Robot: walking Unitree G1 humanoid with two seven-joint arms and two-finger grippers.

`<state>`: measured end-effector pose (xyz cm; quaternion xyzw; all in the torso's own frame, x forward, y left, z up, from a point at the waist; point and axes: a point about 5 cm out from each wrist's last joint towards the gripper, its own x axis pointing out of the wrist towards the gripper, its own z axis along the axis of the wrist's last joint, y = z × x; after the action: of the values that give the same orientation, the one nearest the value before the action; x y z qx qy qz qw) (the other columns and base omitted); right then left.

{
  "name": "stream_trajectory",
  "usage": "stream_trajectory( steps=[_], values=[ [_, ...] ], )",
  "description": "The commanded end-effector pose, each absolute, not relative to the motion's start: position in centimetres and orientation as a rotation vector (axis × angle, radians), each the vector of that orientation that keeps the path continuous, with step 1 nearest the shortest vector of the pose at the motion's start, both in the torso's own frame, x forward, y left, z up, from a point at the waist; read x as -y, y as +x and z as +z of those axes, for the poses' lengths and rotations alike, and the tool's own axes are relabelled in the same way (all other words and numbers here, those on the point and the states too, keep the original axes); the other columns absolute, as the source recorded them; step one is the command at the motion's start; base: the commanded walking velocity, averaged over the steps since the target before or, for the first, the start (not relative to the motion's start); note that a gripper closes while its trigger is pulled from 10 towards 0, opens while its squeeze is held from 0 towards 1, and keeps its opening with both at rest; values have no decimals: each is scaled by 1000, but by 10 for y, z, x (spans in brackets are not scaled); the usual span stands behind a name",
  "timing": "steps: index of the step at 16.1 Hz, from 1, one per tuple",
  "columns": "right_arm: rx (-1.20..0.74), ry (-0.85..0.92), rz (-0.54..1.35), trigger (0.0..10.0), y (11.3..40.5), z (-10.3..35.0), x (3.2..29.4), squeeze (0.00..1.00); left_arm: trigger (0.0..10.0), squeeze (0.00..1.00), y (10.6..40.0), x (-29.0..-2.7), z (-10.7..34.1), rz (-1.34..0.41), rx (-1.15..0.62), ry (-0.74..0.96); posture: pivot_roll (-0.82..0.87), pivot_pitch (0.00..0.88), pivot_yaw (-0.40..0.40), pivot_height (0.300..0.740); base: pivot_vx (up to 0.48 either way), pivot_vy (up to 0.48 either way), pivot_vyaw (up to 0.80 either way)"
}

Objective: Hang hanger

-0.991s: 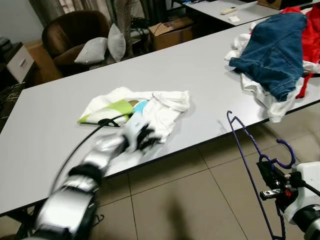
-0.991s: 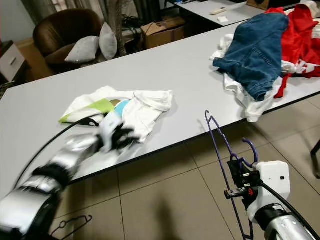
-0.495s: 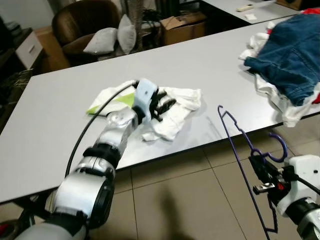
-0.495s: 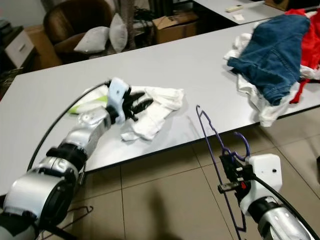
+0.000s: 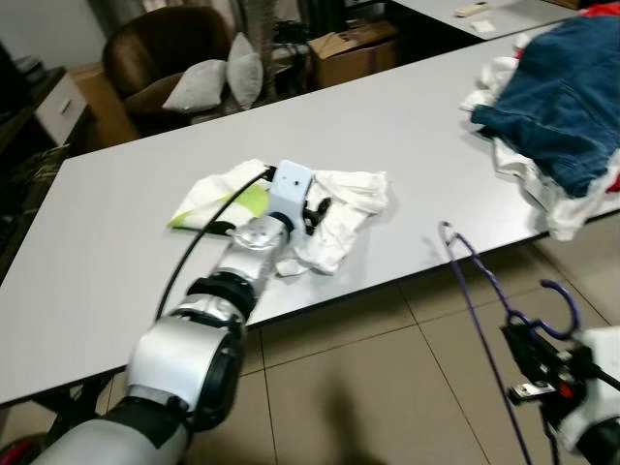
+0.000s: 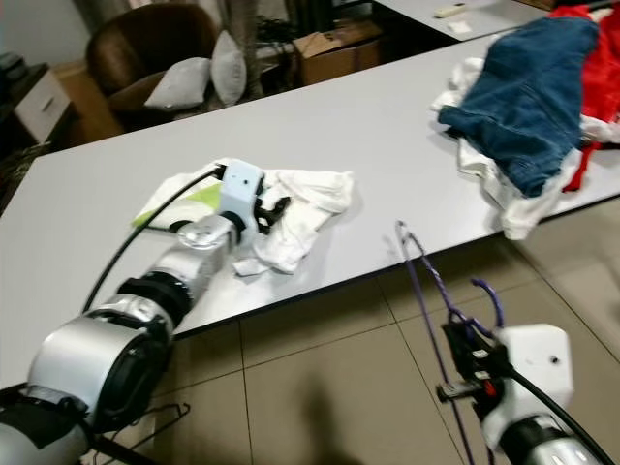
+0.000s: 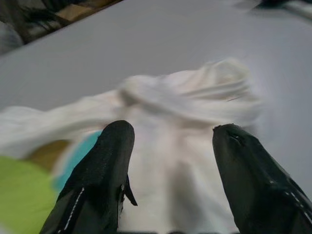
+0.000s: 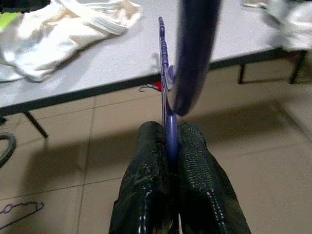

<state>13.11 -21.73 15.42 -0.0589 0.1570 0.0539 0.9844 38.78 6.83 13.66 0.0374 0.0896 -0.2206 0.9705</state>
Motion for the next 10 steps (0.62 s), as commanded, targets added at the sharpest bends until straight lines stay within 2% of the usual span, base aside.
stream_trajectory(
  steps=[1, 4, 7, 10],
  values=[
    [-310, -118, 108, 10000, 127, 160, 217, 0, 10000, 0, 389, -67, 139, -439, -190, 50, -446, 73, 227, 740, 0, 0, 0],
    [-320, -132, 94, 10000, 120, 165, 218, 0, 10000, 0, 387, -57, 137, -449, -198, 101, -490, 92, 228, 740, 0, 0, 0],
    [-329, -151, 74, 10000, 109, 172, 218, 0, 10000, 0, 391, -73, 136, -288, -208, 233, -542, 109, 237, 740, 0, 0, 0],
    [-343, -156, 66, 10000, 100, 172, 220, 0, 10000, 0, 400, -91, 155, -181, -120, 121, -571, 119, 237, 740, 0, 0, 0]
  ],
)
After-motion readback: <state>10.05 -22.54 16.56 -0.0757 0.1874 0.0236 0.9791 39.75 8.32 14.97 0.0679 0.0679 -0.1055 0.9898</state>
